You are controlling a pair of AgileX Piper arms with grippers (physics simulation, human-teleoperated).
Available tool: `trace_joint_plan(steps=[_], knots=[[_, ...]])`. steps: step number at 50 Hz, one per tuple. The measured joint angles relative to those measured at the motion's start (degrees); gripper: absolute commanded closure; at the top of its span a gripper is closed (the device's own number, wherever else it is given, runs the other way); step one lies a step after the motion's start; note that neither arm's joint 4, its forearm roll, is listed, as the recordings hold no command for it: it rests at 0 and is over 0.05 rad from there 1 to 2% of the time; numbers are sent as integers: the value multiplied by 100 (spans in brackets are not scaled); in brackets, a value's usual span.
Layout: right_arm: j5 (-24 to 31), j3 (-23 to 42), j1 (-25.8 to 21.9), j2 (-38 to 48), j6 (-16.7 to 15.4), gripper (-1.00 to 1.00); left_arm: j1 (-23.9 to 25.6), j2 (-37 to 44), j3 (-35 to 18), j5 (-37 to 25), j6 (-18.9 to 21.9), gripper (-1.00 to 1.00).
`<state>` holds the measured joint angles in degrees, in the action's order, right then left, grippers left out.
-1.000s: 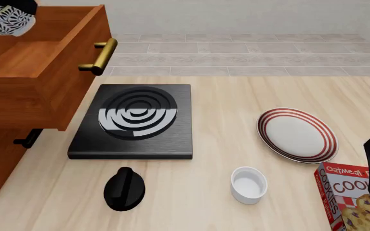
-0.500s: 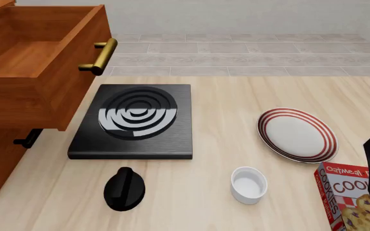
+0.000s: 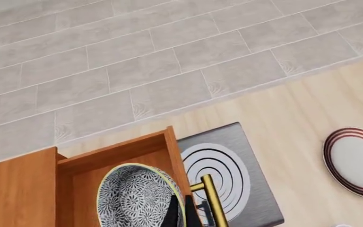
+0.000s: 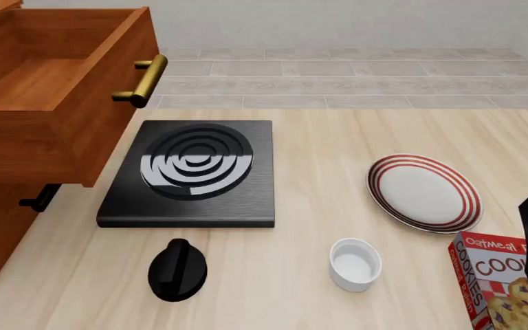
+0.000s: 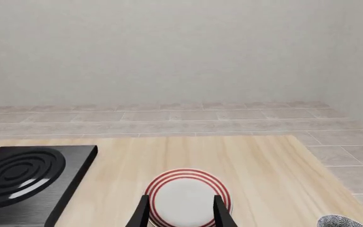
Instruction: Pick the akita bowl in the top layer of the wooden cabinet and place it on the plate.
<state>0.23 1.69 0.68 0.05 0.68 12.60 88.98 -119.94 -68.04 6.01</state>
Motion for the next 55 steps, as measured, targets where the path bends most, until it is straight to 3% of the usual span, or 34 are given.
trace_joint_plan(steps=[27,55], knots=[[-11,-11,-27,1,-38,-100,641,394,-466,145,-4,100],[-13,-9,-48,1,-54,-100,1192,1037,-1309,14,157,100]])
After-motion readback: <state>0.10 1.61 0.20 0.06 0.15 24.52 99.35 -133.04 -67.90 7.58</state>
